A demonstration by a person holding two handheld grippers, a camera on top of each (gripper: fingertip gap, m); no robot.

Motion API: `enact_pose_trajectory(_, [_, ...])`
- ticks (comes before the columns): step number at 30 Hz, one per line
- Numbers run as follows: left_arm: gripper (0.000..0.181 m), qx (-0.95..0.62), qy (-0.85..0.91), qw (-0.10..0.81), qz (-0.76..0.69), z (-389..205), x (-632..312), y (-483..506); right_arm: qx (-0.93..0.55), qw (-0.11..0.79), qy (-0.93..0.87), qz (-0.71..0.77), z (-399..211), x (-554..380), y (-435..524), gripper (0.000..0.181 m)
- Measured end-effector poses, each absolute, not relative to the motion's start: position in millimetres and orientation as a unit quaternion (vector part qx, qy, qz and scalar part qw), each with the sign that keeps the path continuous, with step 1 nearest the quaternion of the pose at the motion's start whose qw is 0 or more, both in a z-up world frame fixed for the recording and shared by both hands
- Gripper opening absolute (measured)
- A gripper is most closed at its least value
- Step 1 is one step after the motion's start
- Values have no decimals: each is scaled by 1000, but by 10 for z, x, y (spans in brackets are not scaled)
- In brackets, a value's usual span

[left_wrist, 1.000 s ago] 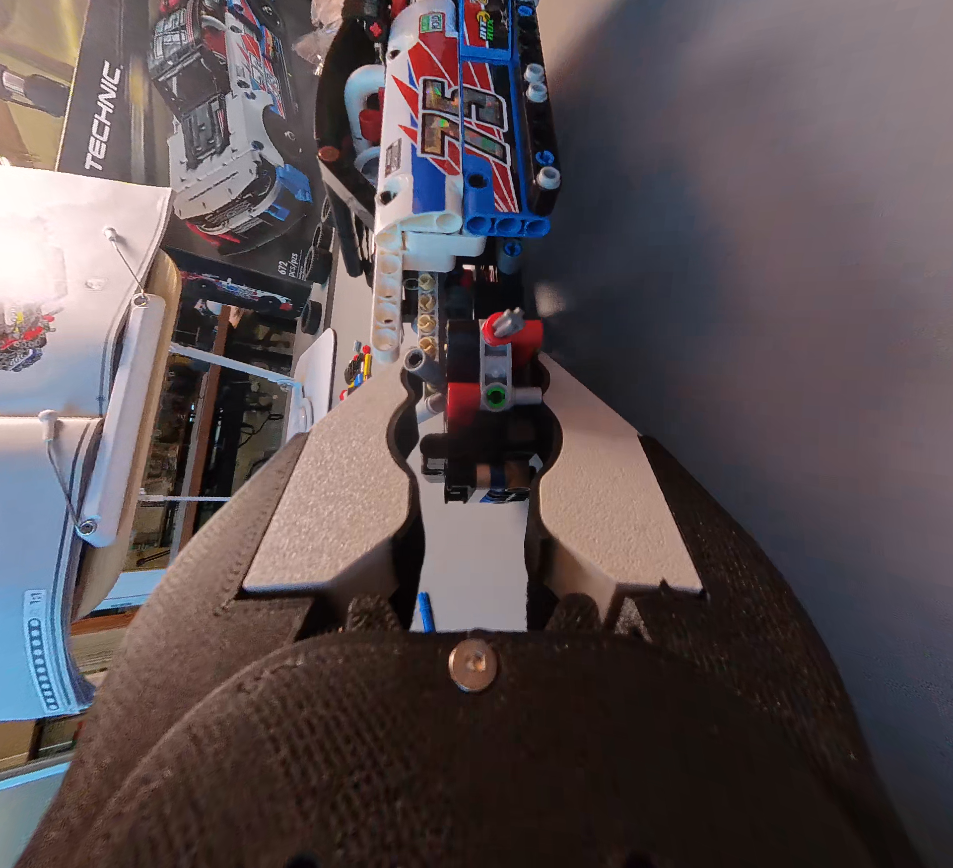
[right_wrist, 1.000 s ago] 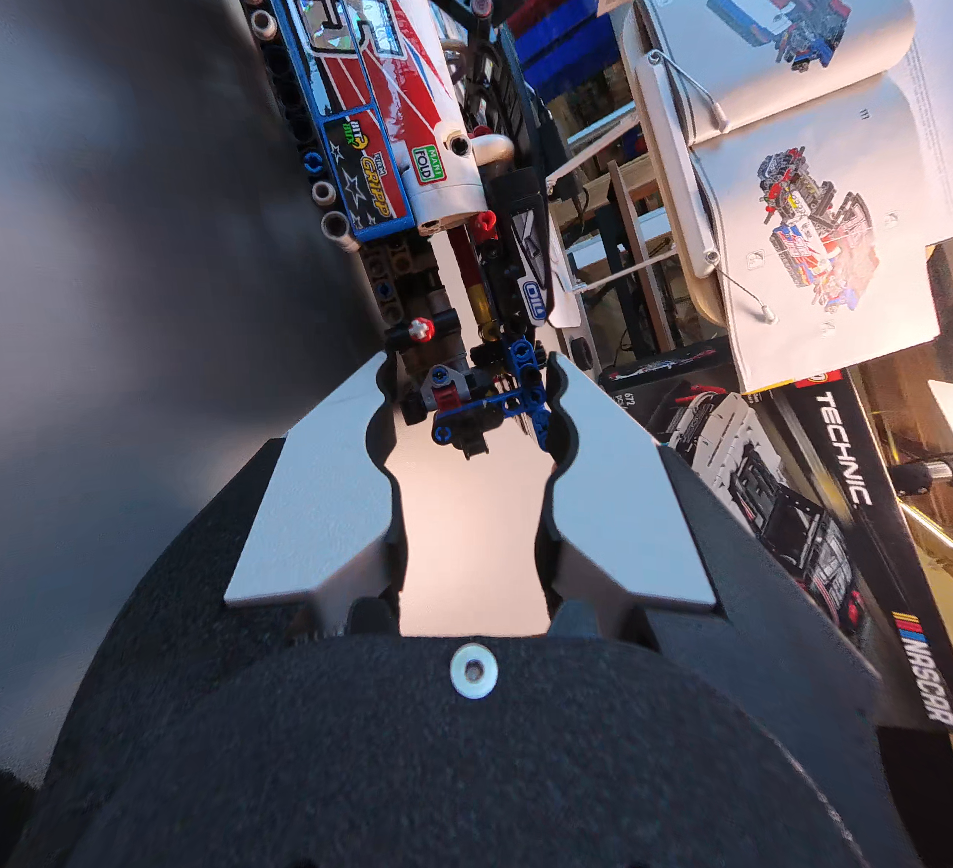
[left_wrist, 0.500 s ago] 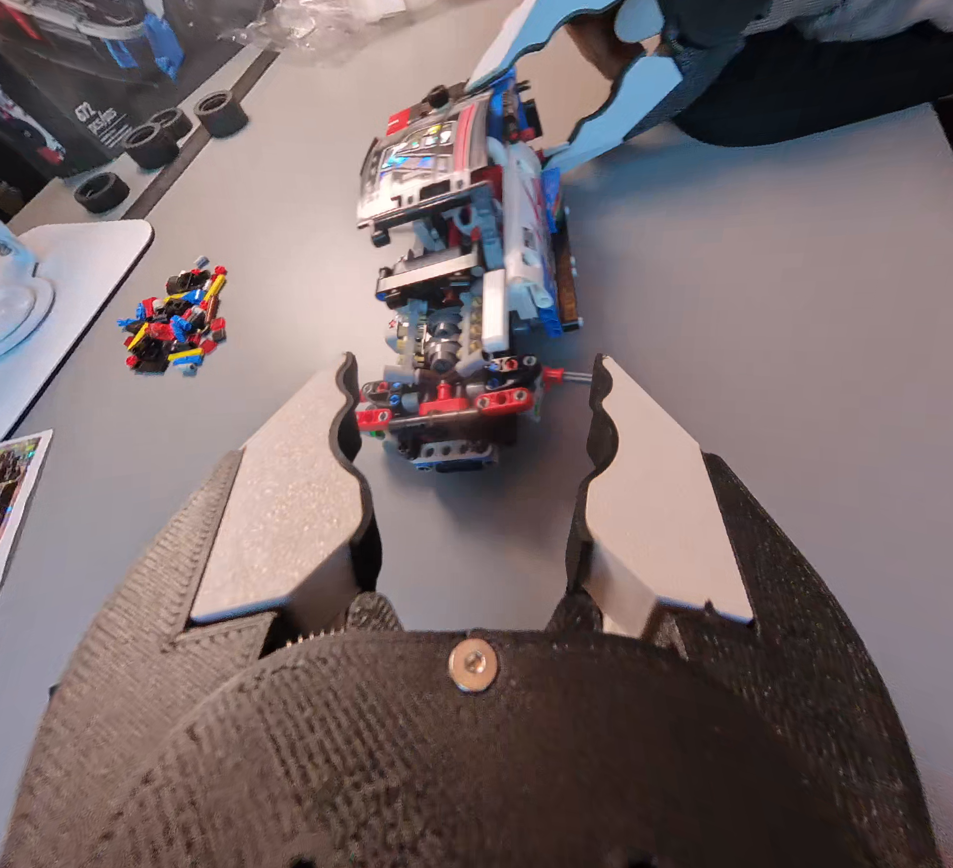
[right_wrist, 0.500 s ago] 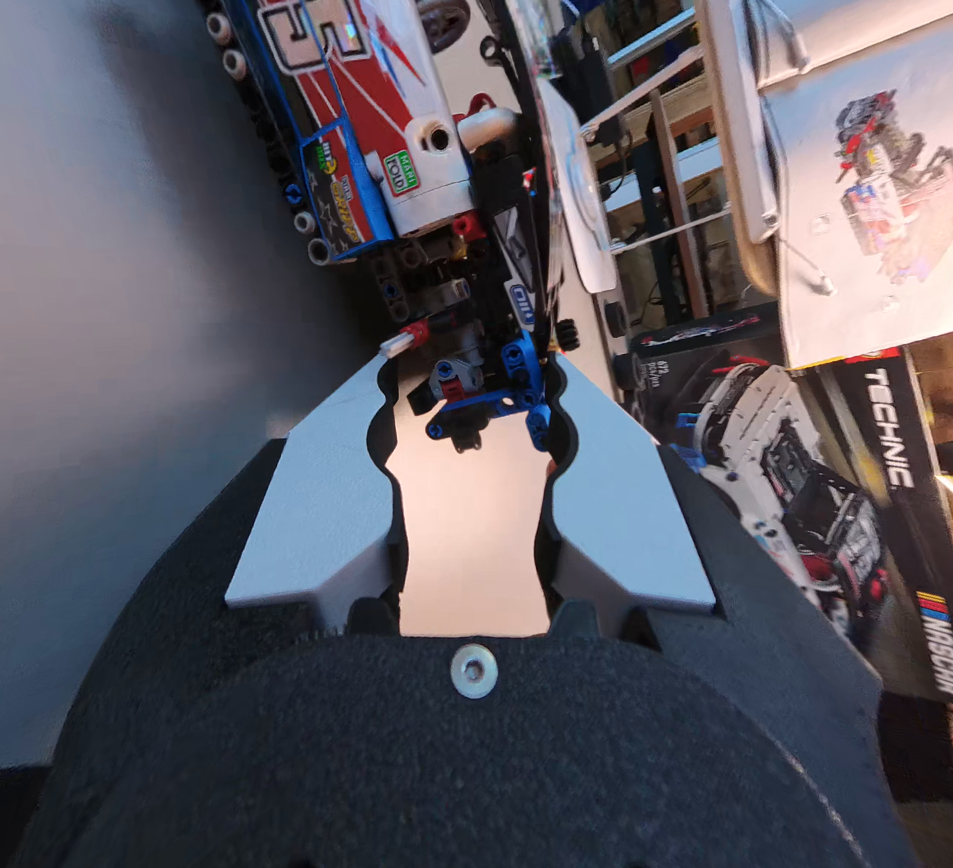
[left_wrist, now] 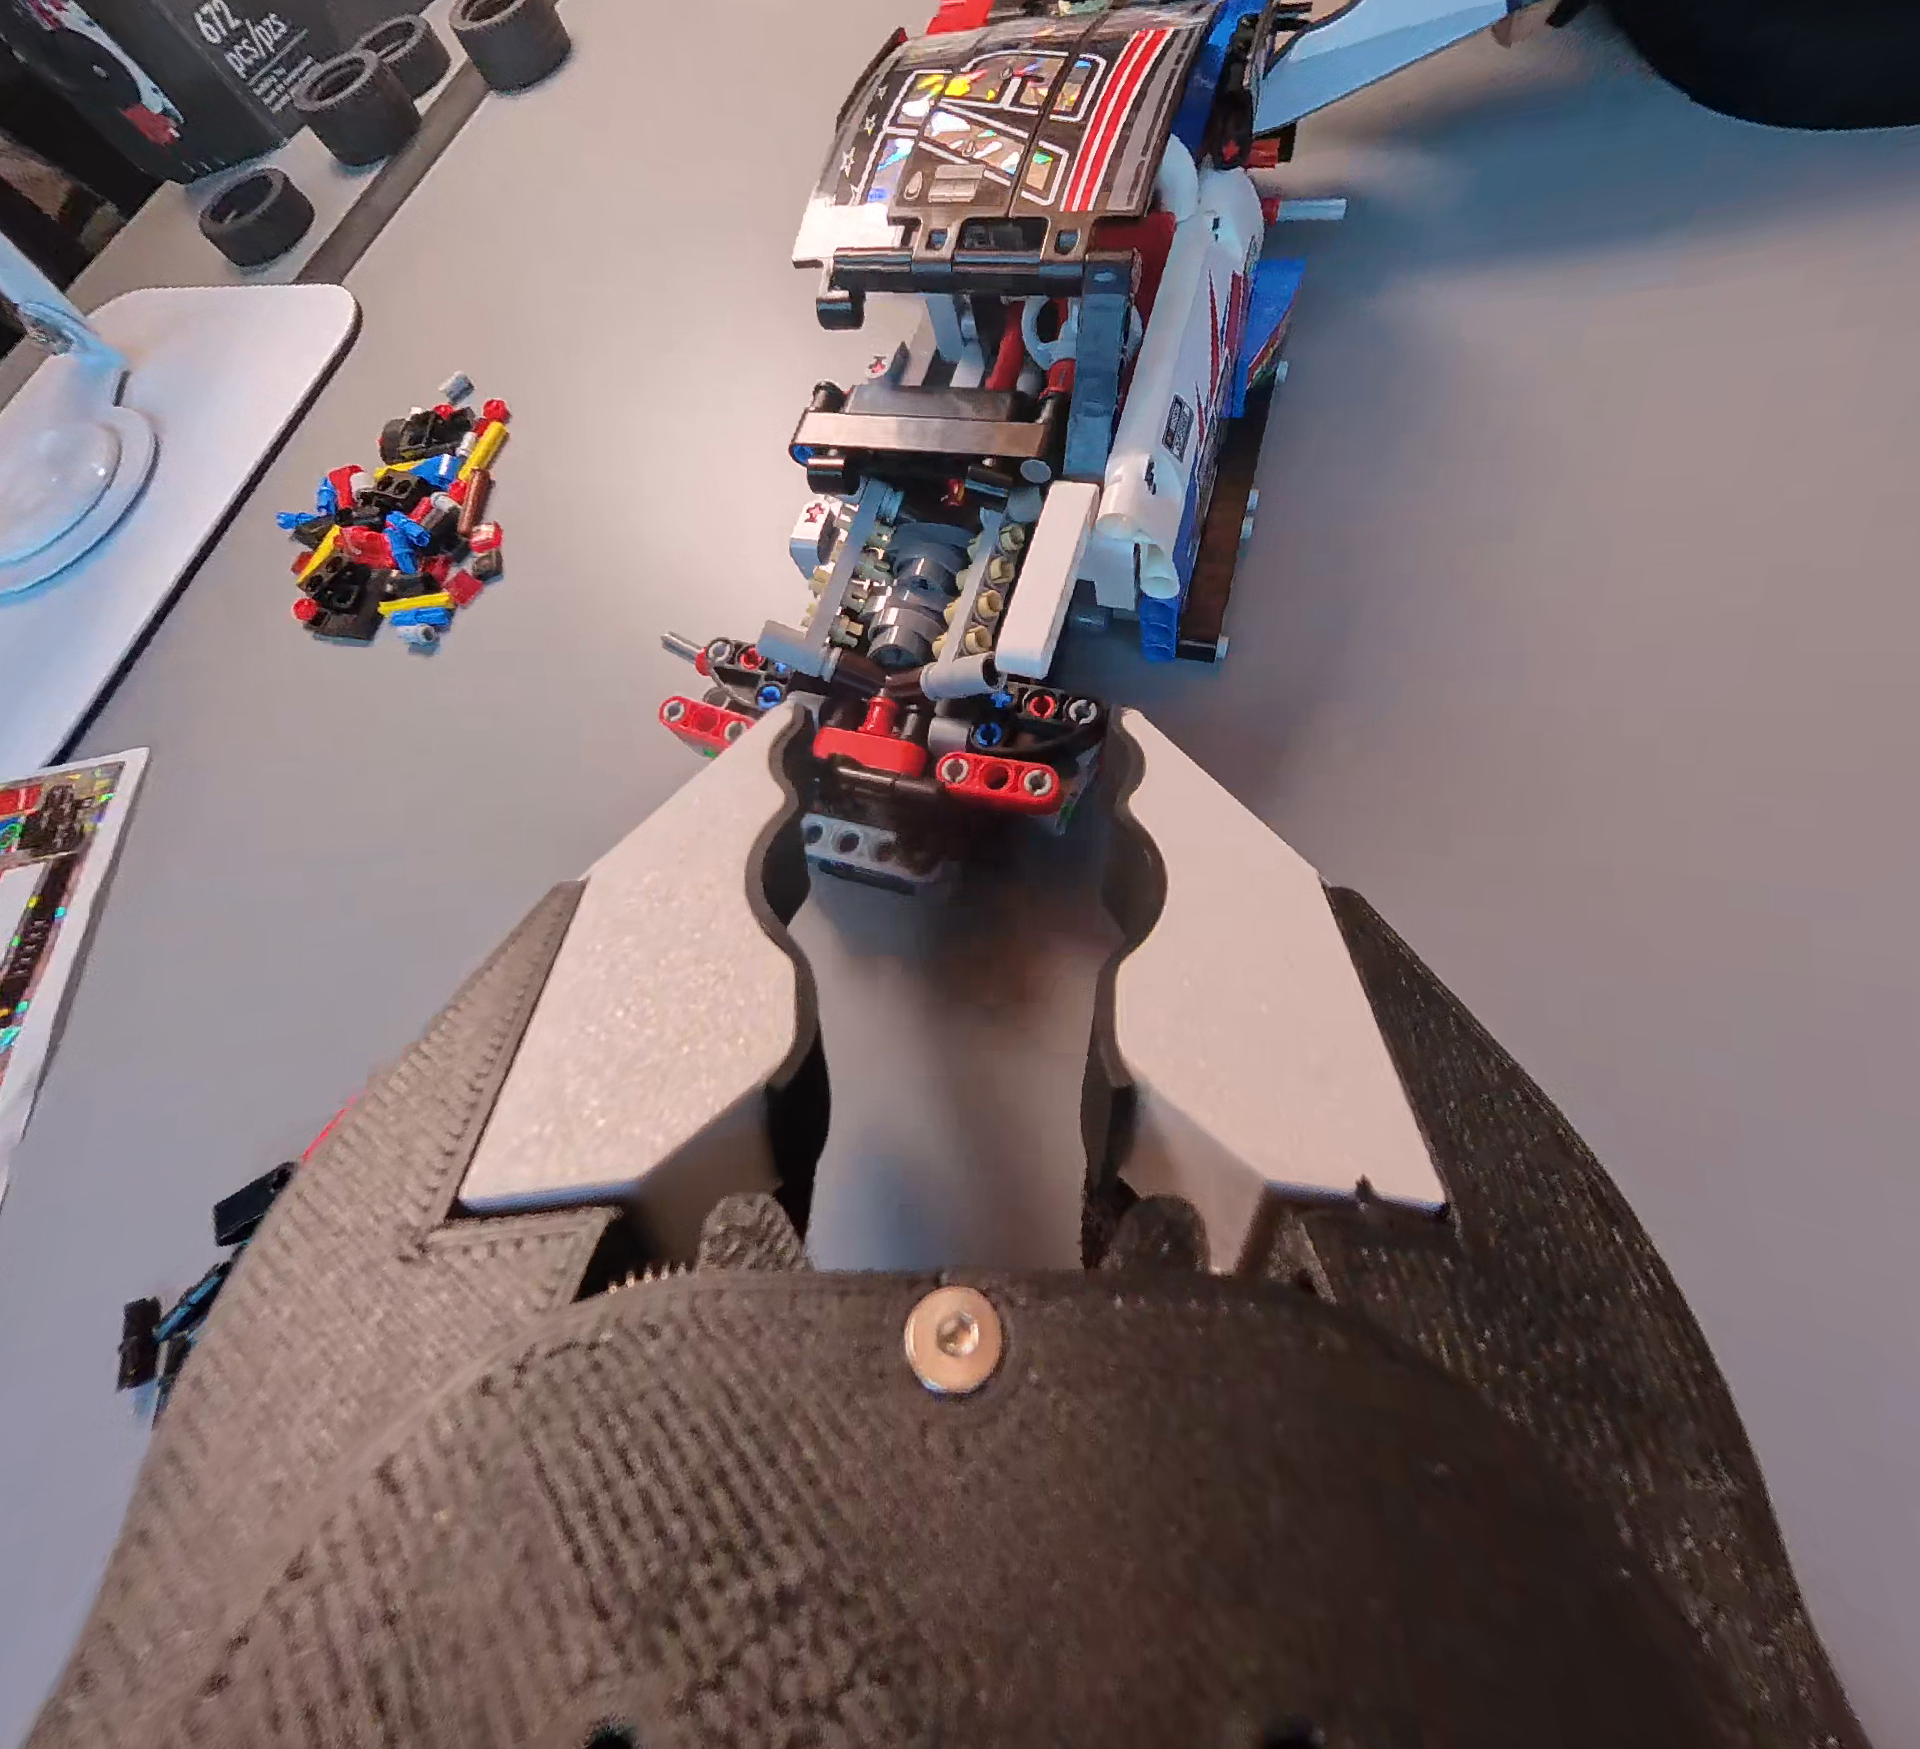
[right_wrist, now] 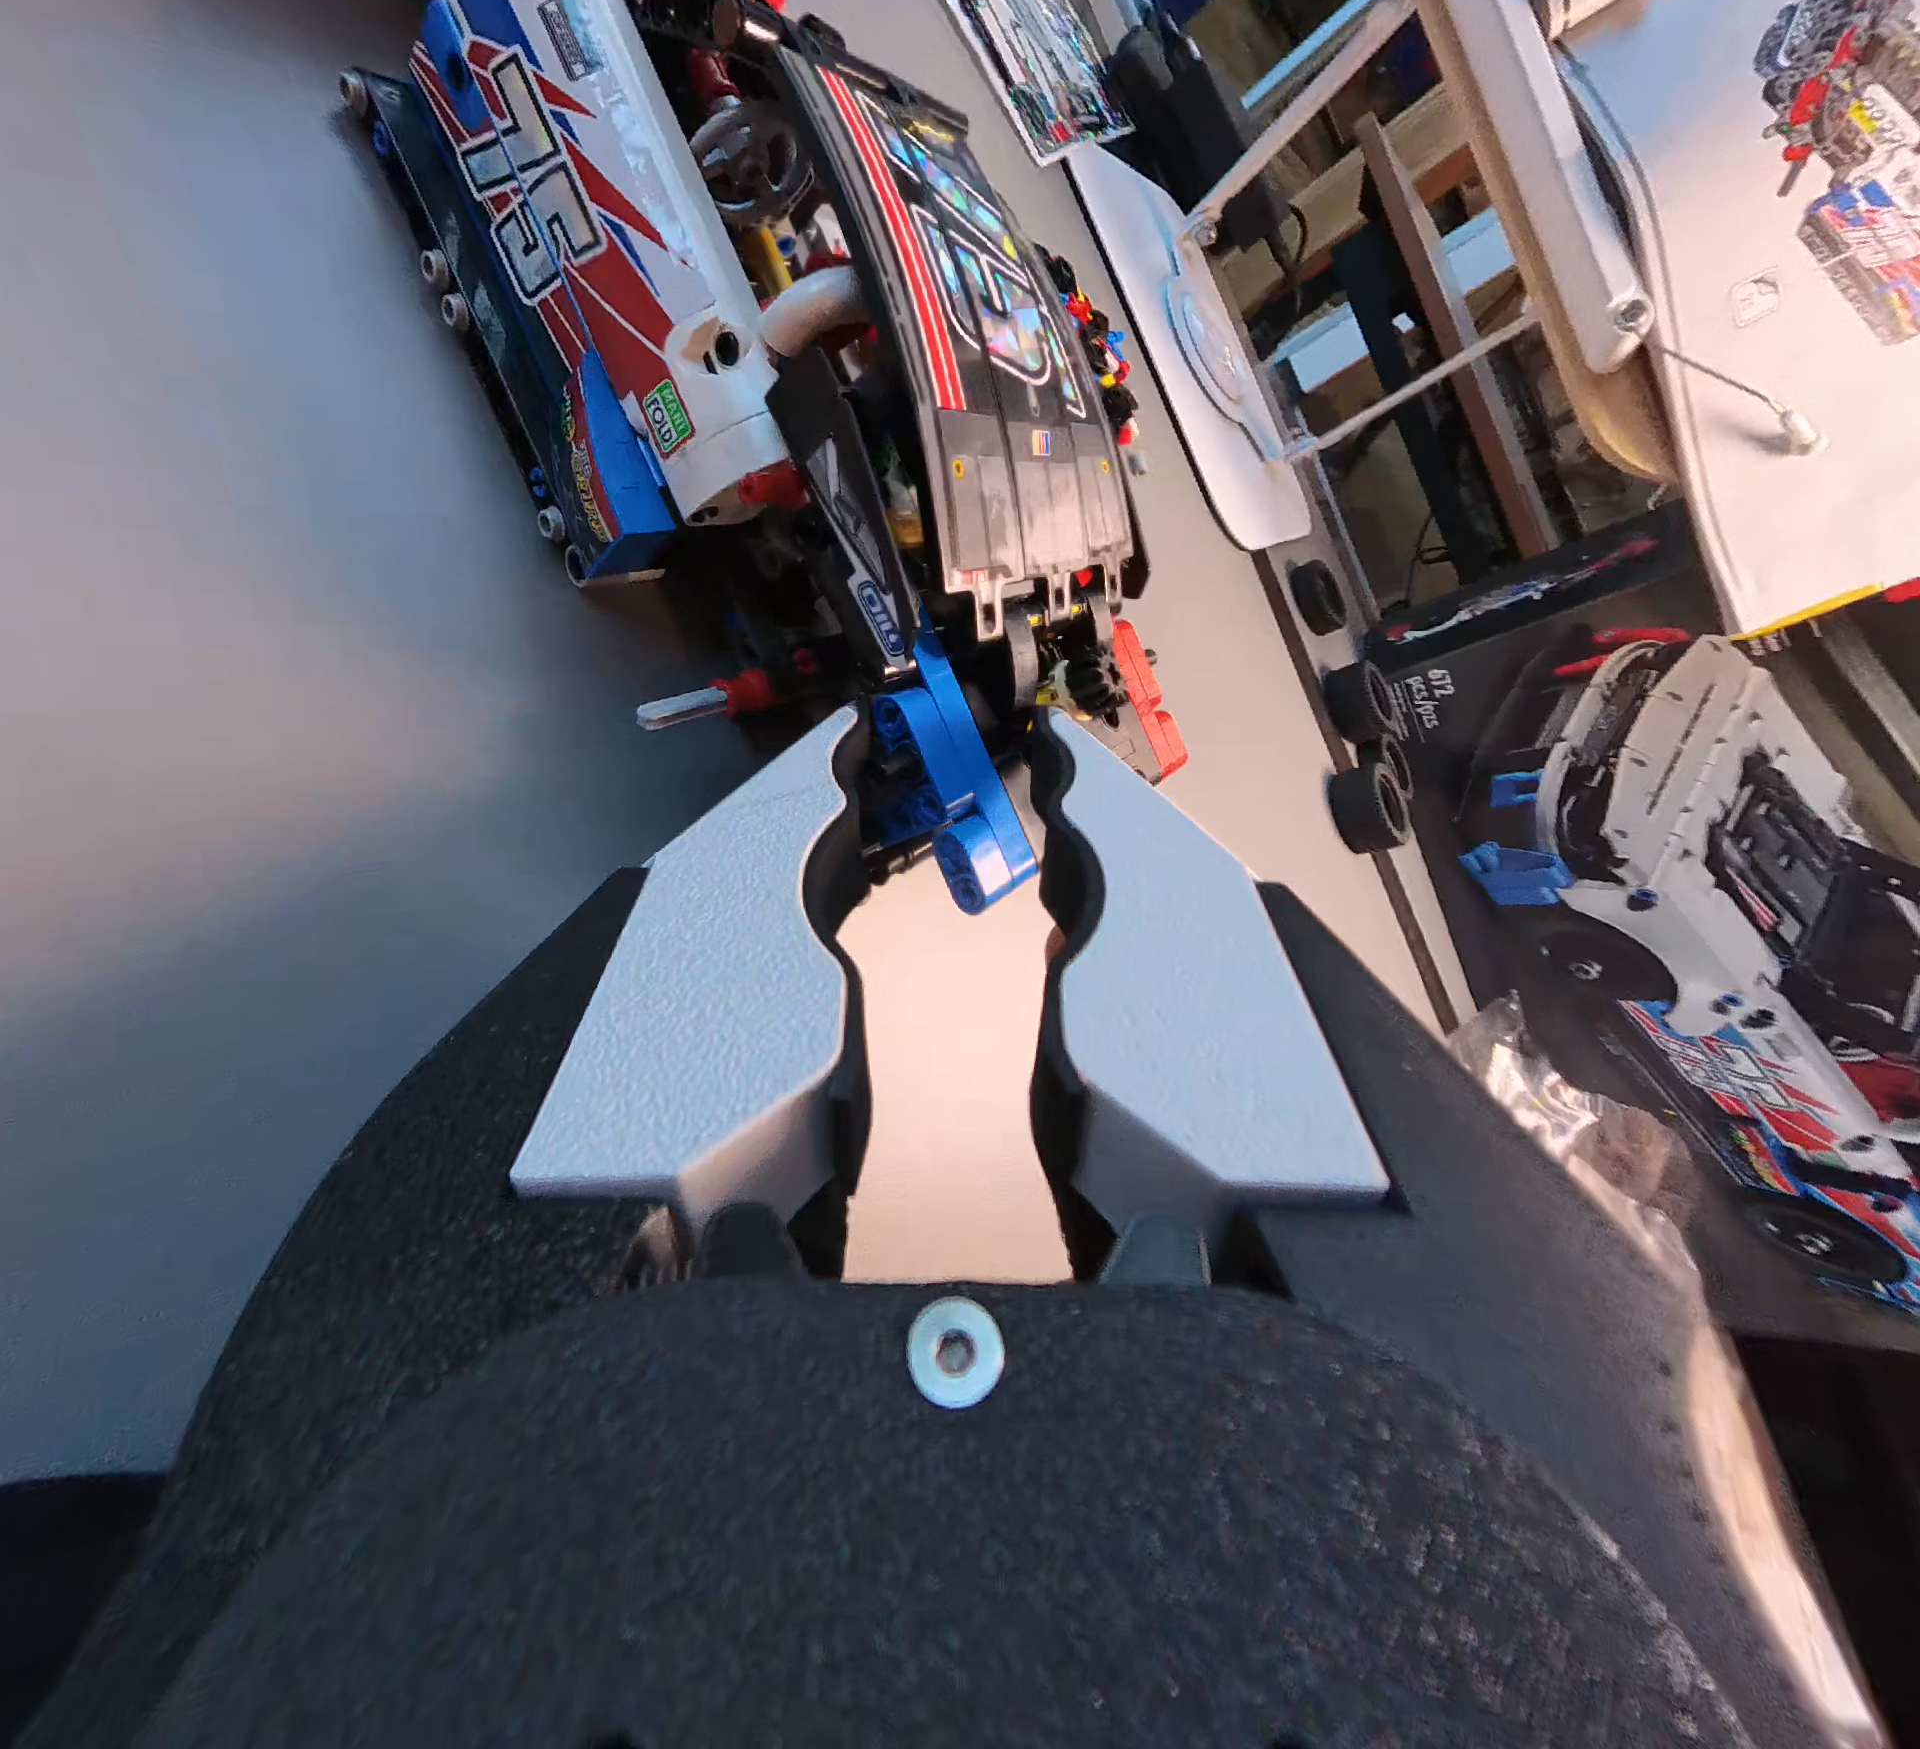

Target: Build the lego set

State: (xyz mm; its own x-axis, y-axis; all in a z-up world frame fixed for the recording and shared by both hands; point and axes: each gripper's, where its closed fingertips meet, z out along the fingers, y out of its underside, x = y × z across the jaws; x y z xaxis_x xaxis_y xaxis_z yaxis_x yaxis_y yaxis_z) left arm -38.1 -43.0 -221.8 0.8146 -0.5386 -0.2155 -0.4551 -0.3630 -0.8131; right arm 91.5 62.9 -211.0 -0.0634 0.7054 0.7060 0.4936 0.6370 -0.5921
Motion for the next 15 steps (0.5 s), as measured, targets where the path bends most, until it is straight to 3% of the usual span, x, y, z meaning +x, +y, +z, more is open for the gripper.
enact_pose_trajectory(9, [46, -819, 270, 506, -21, -2160, -436, -212, -453, 563, -686, 82, -2098, 833, 923, 26])
enact_pose_trajectory(15, [52, -771, 191, 605, -55, -1717, -555, -245, -497, 558, -656, 102, -2073, 887, 986, 38])
